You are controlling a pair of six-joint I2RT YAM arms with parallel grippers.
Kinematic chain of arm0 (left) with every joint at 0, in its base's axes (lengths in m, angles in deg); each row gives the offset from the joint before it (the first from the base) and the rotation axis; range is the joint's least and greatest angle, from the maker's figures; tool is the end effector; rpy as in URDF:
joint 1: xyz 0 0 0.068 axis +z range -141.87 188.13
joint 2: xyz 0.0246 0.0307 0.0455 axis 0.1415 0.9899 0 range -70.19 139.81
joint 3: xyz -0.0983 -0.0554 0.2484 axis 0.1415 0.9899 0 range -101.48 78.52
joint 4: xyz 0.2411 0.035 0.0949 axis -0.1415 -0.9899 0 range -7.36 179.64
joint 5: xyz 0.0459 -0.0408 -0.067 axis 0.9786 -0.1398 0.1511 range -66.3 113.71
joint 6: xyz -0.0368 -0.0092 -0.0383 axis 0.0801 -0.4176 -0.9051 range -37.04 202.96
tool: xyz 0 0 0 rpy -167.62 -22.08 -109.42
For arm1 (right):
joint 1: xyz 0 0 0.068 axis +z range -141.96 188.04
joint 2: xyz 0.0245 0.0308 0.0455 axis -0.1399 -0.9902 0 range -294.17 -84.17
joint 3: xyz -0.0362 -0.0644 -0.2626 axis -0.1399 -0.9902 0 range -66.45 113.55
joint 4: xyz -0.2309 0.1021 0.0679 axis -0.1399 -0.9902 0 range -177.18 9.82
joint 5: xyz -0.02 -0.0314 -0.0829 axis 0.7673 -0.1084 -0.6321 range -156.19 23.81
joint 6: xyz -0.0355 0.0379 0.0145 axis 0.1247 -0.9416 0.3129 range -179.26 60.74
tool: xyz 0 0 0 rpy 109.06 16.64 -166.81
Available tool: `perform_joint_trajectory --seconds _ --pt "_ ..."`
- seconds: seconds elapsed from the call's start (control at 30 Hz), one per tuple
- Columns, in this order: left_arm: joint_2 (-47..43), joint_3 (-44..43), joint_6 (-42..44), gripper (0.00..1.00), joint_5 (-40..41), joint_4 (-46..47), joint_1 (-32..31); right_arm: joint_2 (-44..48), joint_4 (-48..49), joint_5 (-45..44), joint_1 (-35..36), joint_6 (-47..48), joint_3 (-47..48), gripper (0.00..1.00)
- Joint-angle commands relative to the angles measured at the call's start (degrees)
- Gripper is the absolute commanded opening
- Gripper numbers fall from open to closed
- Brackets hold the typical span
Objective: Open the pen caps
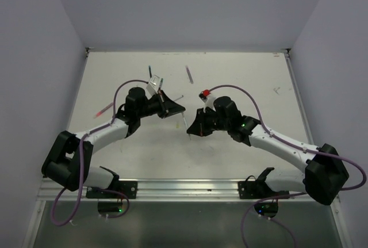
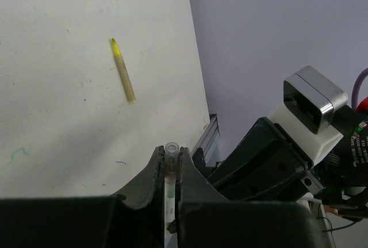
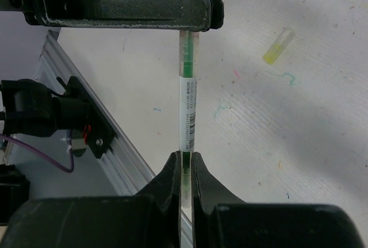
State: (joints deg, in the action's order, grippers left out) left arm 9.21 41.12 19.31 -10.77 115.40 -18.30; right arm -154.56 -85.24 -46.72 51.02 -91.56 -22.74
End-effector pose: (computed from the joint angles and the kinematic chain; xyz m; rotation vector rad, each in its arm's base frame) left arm 0.2533 -0.1484 0.2248 -0.2063 2.1398 -1.5708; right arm 0.1884 0.1918 0.2492 -0.4324 2.2667 1.0937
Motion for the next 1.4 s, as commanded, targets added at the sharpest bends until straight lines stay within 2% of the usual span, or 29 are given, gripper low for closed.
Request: perform_joint_trajectory --seconds 0.0,0.07,0.1,0.17,0.27,0.37,0.5,0.53,0.6,0.63,0.67,0.7,0.8,0.9,0.97,1.1,1.13,1.23,1.37 --pt "-0.1 -1.4 -0.5 0.0 -2.7 3.7 -0.3 -1.3 1.0 -1.8 0.2 2.0 3.4 0.05" --pt "0.1 -1.2 -0.2 0.0 -2.5 3.2 -0.2 -2.5 -1.2 -2.5 0.2 3.4 4.5 0.16" --pt "0.1 -1.2 -0.2 0.0 -2.5 3.2 -0.2 -2.6 -1.4 -3.0 0.2 3.6 5.2 0.34" --pt "-0.1 -1.4 0.4 0.0 -2.1 3.2 -0.2 -2.7 -0.9 -3.0 0.2 4.0 5.3 0.47" --pt "-0.2 -1.4 1.0 0.0 -1.4 1.6 -0.2 -4.4 -0.3 -3.1 0.2 4.8 5.2 0.5" --pt "-0.7 -1.1 0.8 0.0 -1.2 1.6 -0.2 -7.5 -1.6 -2.9 0.2 6.4 8.1 0.45" --pt "-1.6 -2.0 1.8 0.0 2.3 -2.5 -0.1 -9.1 -0.5 -3.3 0.4 6.1 8.7 0.0" --pt "-1.6 -3.4 2.1 0.0 3.3 -4.5 -0.1 -9.1 -1.3 -4.9 0.7 6.5 9.0 0.0" --pt "-1.6 -6.0 3.5 0.0 8.2 -13.0 0.0 -8.4 -5.0 -15.5 3.0 9.0 9.6 0.0" --pt "-1.5 -8.4 3.7 0.0 10.0 -15.6 0.6 -8.3 -6.7 -22.6 6.6 11.1 9.7 0.0" --pt "-1.4 -9.3 3.4 0.0 11.4 -17.2 1.0 -8.4 -8.9 -33.9 8.2 11.9 9.6 0.0" --pt "-1.3 -9.9 2.8 0.0 11.8 -17.5 1.7 -9.2 -9.4 -38.1 9.3 12.2 9.2 0.0" --pt "-0.1 -11.0 0.3 0.0 11.1 -16.4 5.2 -9.9 -8.4 -45.8 11.3 13.0 6.9 0.0" --pt "1.5 -11.5 -2.1 0.0 8.7 -13.0 8.6 -9.4 -6.1 -49.3 13.1 13.3 4.0 0.0" --pt "3.3 -11.7 -2.8 0.0 6.7 -10.9 10.0 -8.3 -2.7 -45.8 13.1 13.5 2.4 0.0" --pt "6.2 -9.3 -4.8 0.0 -3.1 8.0 10.5 -8.1 0.2 -28.5 11.2 13.6 3.0 0.0" --pt "6.8 -9.3 -4.4 0.0 -4.4 9.8 10.5 -8.3 0.7 -22.0 11.1 12.7 3.3 0.0" --pt "3.2 -7.1 -0.5 0.0 -3.8 11.1 10.6 -8.8 2.2 -14.6 10.5 8.4 3.8 0.0" --pt "-2.6 -6.1 10.1 0.0 -0.2 5.7 10.7 -7.2 13.0 1.1 7.7 0.6 0.0 0.0"
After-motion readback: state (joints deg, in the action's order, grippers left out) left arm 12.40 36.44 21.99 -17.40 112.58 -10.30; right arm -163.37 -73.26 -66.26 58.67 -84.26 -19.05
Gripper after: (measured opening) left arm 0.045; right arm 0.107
